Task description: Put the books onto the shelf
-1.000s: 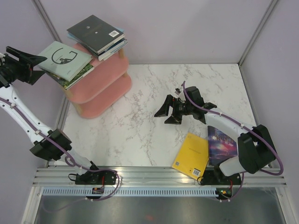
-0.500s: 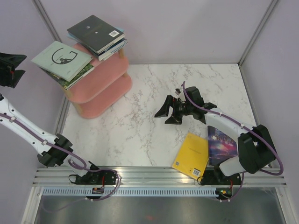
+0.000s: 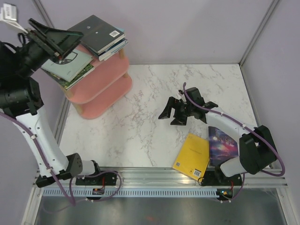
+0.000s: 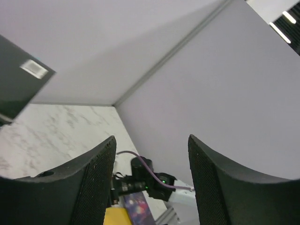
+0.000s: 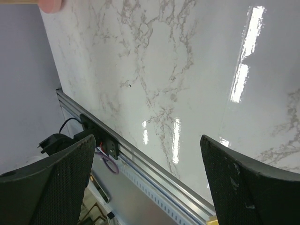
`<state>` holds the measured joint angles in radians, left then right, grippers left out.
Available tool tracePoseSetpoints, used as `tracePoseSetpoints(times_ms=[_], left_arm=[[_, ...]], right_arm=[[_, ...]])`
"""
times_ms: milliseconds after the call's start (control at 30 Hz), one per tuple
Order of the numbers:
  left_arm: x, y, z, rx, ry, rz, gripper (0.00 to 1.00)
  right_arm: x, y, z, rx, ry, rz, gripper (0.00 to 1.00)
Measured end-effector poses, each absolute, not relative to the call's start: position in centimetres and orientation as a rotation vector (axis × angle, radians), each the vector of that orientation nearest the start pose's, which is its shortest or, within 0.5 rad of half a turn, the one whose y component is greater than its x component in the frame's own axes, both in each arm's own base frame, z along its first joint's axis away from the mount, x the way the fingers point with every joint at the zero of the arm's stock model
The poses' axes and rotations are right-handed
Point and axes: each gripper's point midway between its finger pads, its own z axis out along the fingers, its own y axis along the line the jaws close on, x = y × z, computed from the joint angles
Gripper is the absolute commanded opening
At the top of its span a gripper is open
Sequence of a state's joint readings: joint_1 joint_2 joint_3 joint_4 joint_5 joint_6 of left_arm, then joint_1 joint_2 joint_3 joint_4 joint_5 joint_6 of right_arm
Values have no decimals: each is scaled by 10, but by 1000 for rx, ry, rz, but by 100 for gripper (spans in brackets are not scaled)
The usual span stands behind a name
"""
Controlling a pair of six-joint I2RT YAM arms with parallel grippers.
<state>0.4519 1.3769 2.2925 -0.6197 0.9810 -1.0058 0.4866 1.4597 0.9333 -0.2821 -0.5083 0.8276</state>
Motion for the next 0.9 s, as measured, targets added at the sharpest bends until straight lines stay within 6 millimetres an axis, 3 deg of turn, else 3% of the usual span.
tracePoseSetpoints(times_ms=[100, 233, 333, 400, 467, 533, 667, 767, 900], left_arm=[[272, -104, 607, -80, 1545, -1222, 66], [282, -189, 564, 37, 1688, -1381, 67], [273, -254, 505, 124, 1862, -1439, 70], [260, -291, 454, 189, 1998, -1447, 72], [244, -315, 389, 234, 2170, -1422, 74], [228, -326, 327, 265, 2319, -1390, 74], [200, -318, 213, 249, 2582, -1325, 75], [175, -310, 156, 258, 2700, -1310, 75], [146, -319, 111, 358, 2749, -1386, 75]], right_arm=[[270, 257, 131, 189, 2621, 1061, 96], [286, 239, 136, 223, 2604, 917, 97], [290, 214, 133, 282, 2615, 776, 98], [290, 191, 128, 345, 2633, 662, 98], [287, 166, 121, 413, 2657, 531, 98], [282, 142, 114, 470, 2681, 401, 98], [263, 108, 108, 525, 2717, 184, 98], [248, 95, 105, 542, 2725, 106, 98], [228, 81, 88, 579, 2782, 36, 98]])
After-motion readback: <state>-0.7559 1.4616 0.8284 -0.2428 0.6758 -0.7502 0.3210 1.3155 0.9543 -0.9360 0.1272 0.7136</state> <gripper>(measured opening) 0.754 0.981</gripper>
